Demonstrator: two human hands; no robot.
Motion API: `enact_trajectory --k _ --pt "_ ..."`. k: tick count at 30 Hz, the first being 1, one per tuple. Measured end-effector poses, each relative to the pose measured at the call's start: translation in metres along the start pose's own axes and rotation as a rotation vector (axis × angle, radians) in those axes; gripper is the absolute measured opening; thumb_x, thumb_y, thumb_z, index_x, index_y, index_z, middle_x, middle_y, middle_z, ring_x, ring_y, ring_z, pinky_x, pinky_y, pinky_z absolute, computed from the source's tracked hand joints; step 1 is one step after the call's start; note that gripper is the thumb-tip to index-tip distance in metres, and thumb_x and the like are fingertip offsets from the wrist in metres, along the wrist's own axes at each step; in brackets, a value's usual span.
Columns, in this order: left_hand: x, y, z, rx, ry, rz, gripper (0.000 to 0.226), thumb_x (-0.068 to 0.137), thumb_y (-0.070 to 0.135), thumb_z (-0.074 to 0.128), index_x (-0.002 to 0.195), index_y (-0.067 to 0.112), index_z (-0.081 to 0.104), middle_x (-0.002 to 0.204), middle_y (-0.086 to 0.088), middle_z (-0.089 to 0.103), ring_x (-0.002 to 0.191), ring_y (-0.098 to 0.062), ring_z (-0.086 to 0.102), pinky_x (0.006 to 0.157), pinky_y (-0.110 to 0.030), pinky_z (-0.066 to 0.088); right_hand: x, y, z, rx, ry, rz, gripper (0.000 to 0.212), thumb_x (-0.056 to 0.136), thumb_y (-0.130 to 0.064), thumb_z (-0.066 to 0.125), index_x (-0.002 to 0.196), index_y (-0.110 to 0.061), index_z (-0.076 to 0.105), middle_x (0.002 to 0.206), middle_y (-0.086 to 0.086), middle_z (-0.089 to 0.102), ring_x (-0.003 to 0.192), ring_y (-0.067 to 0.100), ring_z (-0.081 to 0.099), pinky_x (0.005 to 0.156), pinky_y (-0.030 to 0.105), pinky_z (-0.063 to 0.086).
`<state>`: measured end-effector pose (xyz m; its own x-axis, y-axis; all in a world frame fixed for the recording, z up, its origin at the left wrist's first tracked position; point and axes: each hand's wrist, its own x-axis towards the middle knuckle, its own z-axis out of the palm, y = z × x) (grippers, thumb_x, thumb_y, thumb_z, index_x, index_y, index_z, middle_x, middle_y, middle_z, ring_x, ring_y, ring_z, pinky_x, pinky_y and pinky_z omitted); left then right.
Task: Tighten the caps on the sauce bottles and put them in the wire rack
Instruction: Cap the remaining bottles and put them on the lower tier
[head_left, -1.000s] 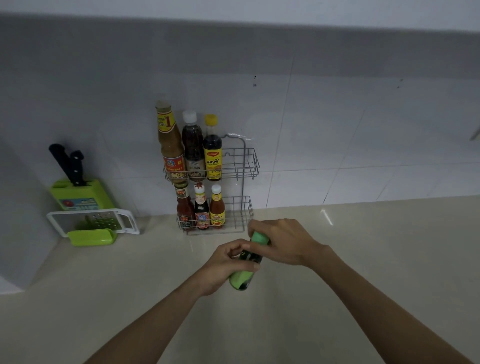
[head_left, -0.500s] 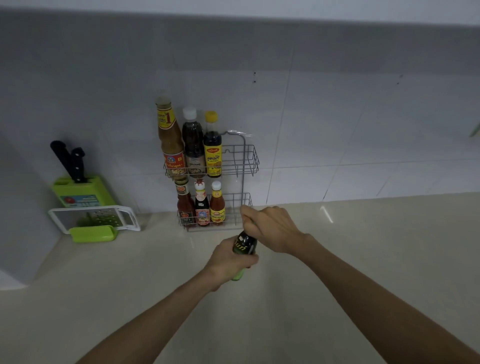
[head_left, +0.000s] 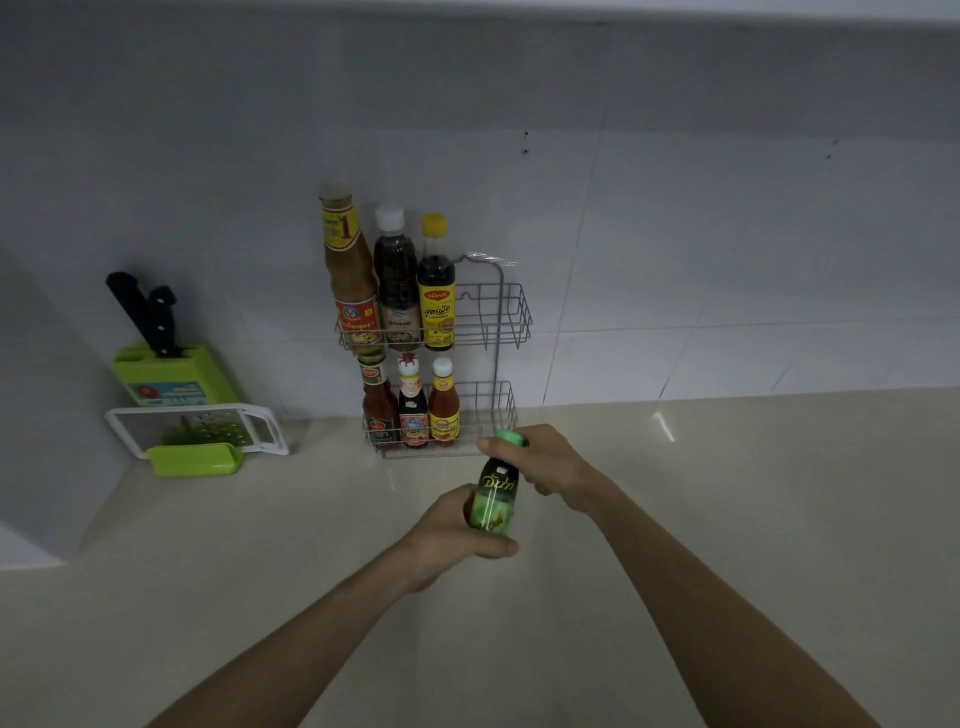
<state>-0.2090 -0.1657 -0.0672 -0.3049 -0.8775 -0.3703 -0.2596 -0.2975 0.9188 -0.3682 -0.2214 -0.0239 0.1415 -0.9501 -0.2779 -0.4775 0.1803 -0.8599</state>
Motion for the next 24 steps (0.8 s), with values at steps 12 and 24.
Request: enact_trajectory --k 12,24 --pt "0.056 -0.007 -0.036 0.054 0.031 0.007 0.107 0.07 0.007 0.082 0.151 0.017 0.012 0.152 0.008 0.023 0.144 -0.012 0.02 0.117 -0.035 0.027 0.055 0.026 -0.004 0.16 0.182 -0.016 0.04 0.072 -0.037 0.082 0.104 -0.015 0.069 0.103 0.006 0.069 0.08 0.013 0.069 0.063 0.03 0.061" --pt "0.112 -0.01 -0.066 0.211 0.265 0.119 0.108 0.078 0.006 0.073 0.153 0.023 -0.002 0.159 0.006 0.021 0.143 -0.013 0.024 0.111 -0.025 0.026 0.147 0.032 0.033 0.008 0.351 -0.138 0.042 0.066 -0.016 0.084 0.102 -0.012 0.062 0.092 -0.003 0.064 0.085 0.015 0.06 0.061 0.006 0.04"
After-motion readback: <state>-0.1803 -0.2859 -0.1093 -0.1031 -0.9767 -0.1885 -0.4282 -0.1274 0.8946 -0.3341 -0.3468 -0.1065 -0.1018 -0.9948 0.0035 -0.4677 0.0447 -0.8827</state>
